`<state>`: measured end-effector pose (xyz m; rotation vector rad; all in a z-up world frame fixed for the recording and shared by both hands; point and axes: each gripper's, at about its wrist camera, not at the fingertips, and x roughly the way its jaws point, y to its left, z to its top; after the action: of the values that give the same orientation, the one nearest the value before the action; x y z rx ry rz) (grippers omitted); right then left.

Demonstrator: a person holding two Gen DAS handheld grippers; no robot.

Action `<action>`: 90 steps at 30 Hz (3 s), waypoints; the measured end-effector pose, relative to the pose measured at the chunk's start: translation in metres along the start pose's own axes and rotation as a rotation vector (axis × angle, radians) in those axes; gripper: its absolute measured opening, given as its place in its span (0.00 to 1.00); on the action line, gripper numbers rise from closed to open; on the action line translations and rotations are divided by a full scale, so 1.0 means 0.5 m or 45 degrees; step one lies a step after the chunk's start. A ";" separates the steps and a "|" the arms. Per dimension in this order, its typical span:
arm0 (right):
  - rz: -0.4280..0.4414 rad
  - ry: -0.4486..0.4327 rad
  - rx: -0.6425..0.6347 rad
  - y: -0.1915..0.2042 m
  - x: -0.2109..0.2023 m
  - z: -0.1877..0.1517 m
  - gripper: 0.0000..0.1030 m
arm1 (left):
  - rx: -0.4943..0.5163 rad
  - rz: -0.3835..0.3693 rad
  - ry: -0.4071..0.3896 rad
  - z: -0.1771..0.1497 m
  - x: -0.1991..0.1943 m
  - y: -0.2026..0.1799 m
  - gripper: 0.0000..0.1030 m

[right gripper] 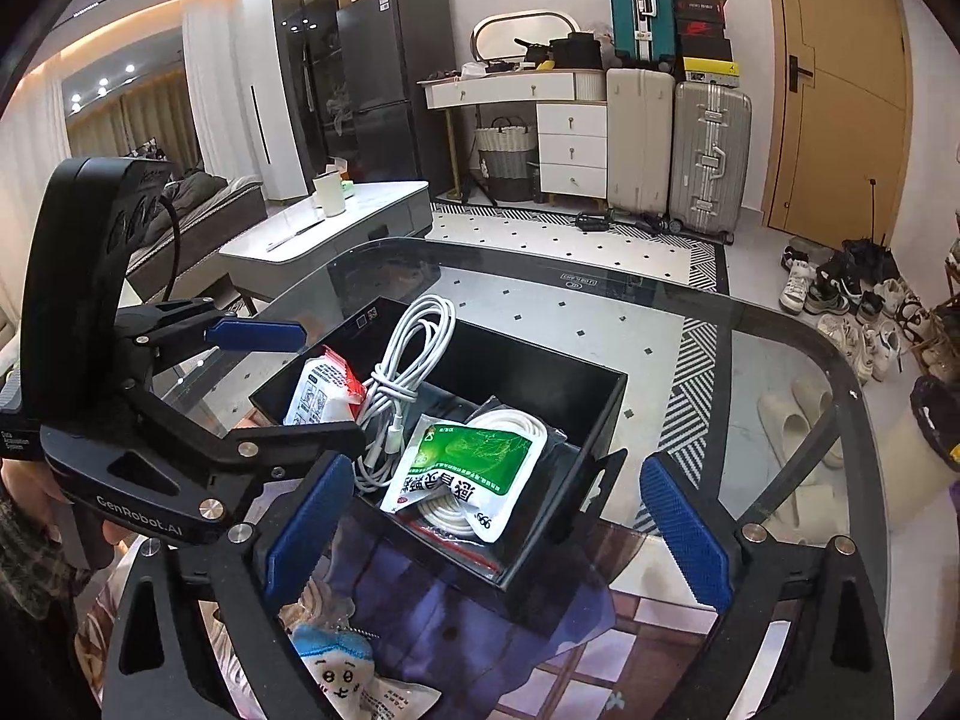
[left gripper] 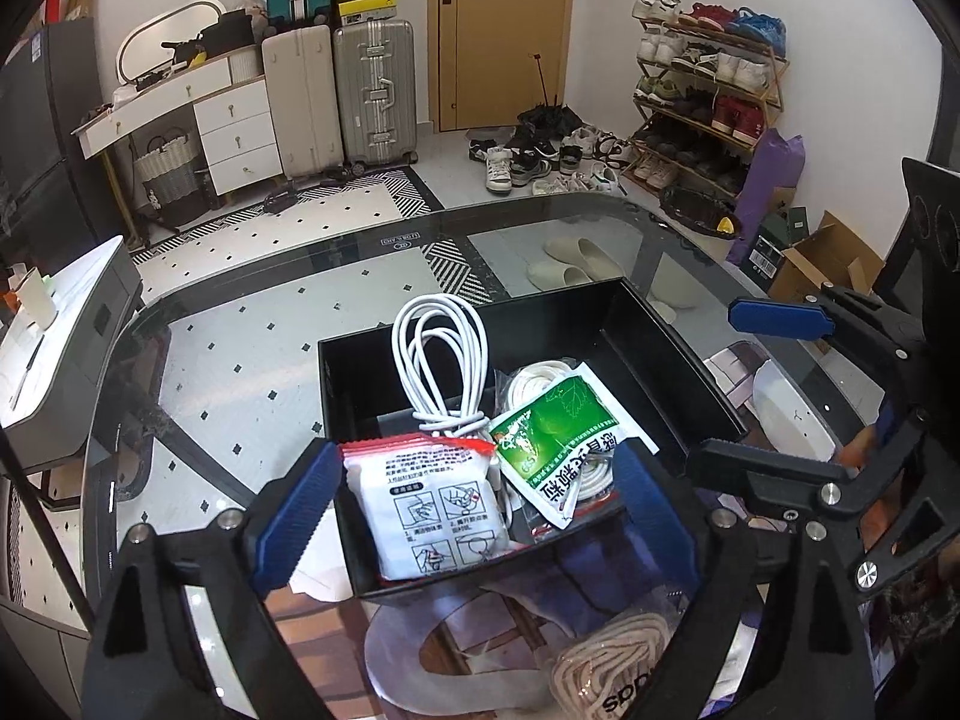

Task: Organize soft objects
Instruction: 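Lower both packets into the black box and open both tools, then withdraw both open tools up and away from the black box, then move right tool over the white plush toy while left tool approaches the white foam piece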

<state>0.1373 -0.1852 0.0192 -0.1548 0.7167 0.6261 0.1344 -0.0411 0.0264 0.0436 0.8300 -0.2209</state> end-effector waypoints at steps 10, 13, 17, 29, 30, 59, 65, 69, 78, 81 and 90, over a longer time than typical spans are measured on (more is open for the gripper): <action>-0.019 -0.133 0.007 -0.016 -0.073 -0.022 0.99 | -0.065 0.003 -0.066 -0.045 -0.054 0.009 1.00; -0.023 -0.157 0.014 -0.017 -0.086 -0.033 0.99 | -0.087 0.007 -0.079 -0.054 -0.059 0.016 1.00; 0.000 -0.161 0.039 -0.019 -0.091 -0.044 0.99 | -0.089 0.045 -0.100 -0.070 -0.064 0.026 1.00; 0.087 -0.083 -0.012 0.022 -0.084 -0.083 0.99 | -0.090 0.037 -0.096 -0.119 -0.086 0.031 1.00; 0.084 -0.079 -0.020 0.026 -0.085 -0.087 0.99 | -0.081 0.039 -0.100 -0.124 -0.089 0.028 1.00; 0.206 0.104 -0.079 0.063 -0.051 -0.153 0.99 | 0.007 0.014 0.015 -0.210 -0.103 0.025 1.00; 0.232 0.137 -0.108 0.077 -0.048 -0.159 0.99 | 0.025 -0.009 0.043 -0.213 -0.098 0.020 1.00; 0.242 0.164 -0.136 0.089 -0.042 -0.164 0.99 | 0.035 -0.033 0.078 -0.217 -0.088 0.018 1.00; 0.248 0.228 -0.176 0.104 -0.020 -0.184 0.99 | 0.065 -0.095 0.122 -0.229 -0.073 0.014 1.00; 0.247 0.239 -0.184 0.109 -0.012 -0.189 0.99 | 0.067 -0.120 0.128 -0.232 -0.073 0.017 1.00; 0.220 0.258 -0.174 0.107 -0.002 -0.196 0.99 | 0.122 -0.186 0.158 -0.239 -0.069 0.001 1.00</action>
<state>0.0498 -0.1757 -0.0499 -0.2875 0.8894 0.8328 0.0251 -0.0198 -0.0290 0.0877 0.9469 -0.3987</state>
